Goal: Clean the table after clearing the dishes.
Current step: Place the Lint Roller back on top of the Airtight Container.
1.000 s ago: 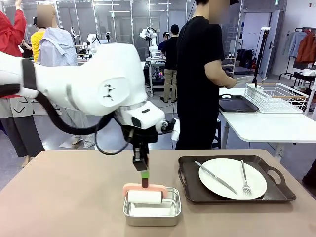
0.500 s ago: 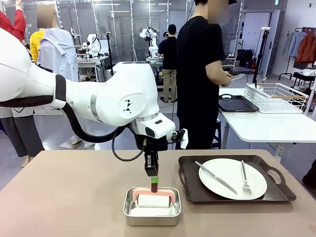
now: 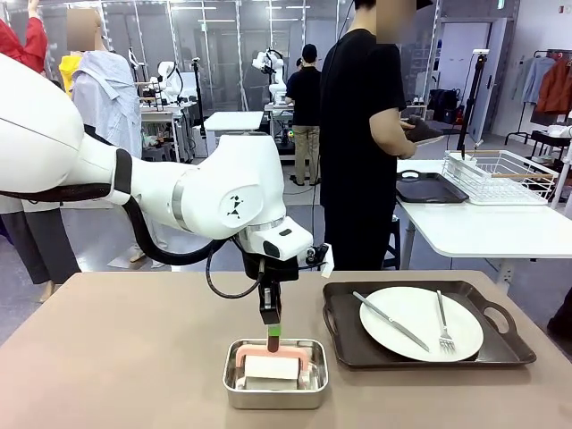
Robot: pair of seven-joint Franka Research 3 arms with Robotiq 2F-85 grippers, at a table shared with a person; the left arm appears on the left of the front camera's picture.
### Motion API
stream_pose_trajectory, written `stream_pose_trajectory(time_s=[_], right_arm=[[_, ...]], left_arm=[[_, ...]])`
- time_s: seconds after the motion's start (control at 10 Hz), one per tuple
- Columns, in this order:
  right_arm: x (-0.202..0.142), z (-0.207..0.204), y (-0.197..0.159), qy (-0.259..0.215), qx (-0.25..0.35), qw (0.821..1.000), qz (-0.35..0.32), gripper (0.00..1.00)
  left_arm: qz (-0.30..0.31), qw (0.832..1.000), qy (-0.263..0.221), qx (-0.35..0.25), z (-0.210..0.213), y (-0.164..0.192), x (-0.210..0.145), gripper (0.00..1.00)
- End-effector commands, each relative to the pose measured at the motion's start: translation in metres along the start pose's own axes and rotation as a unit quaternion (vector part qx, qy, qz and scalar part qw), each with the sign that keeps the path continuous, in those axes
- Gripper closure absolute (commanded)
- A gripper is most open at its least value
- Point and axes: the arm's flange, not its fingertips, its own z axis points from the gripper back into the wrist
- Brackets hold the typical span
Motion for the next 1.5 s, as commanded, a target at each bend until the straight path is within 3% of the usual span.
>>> stream_pose_trajectory(time_s=[0.0,0.3,0.4,0.5,0.6,0.7,0.9,1.4], right_arm=[[-0.003,0.001,0.002,-0.002,0.004,1.0,0.002,0.0],[-0.003,0.001,0.002,-0.002,0.004,1.0,0.002,0.0],[-0.003,0.001,0.002,-0.002,0.004,1.0,0.002,0.0],[-0.003,0.001,0.002,-0.002,0.004,1.0,0.002,0.0],[-0.003,0.001,0.002,-0.002,0.004,1.0,0.002,0.0],[-0.003,0.001,0.002,-0.002,0.004,1.0,0.002,0.0],[-0.003,0.001,0.002,-0.002,0.004,1.0,0.002,0.0],[-0.003,0.001,0.002,-0.002,0.004,1.0,0.002,0.0]], left_arm=[[0.011,1.0,0.006,0.016,-0.006,0.011,0.004,0.77],[0.022,1.0,-0.001,0.01,-0.021,0.028,-0.003,0.77],[0.023,1.0,-0.005,0.017,-0.019,0.03,-0.003,0.69],[0.023,0.999,-0.004,0.027,-0.017,0.032,-0.002,0.5],[0.021,0.999,-0.007,0.031,-0.012,0.032,0.0,0.41],[0.017,0.999,-0.008,0.032,-0.009,0.032,0.001,0.21],[0.013,0.999,-0.005,0.032,-0.008,0.033,0.001,0.0],[0.022,0.999,0.004,0.037,-0.002,0.034,-0.003,0.0]])
